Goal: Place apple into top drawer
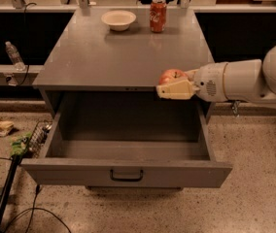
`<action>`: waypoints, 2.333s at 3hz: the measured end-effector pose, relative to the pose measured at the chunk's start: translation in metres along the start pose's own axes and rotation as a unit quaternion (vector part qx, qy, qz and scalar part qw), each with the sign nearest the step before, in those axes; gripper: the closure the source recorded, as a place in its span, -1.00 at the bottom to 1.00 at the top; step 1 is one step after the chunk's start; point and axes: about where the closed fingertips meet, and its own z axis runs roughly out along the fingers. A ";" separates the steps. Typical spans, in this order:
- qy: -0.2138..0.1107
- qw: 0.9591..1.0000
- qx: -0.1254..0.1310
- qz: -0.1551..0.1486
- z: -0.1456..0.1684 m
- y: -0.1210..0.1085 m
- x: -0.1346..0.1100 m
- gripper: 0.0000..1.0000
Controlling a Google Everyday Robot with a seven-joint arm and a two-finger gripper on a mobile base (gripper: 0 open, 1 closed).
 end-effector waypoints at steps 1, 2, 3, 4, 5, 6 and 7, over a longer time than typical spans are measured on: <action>0.011 1.000 -0.010 -0.008 -0.017 0.025 0.019 1.00; 0.026 0.998 -0.031 -0.044 0.004 0.028 0.049 1.00; 0.036 0.996 -0.038 -0.070 0.046 0.015 0.090 1.00; 0.034 0.996 -0.032 -0.074 0.054 0.008 0.096 1.00; 0.041 0.996 -0.051 -0.061 0.069 0.003 0.122 1.00; 0.053 0.994 -0.079 -0.056 0.096 -0.007 0.161 1.00; 0.056 0.990 -0.103 -0.082 0.131 -0.015 0.193 0.48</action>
Offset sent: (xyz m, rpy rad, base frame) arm -0.0305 0.0164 -0.1079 -0.1041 -0.0477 0.2011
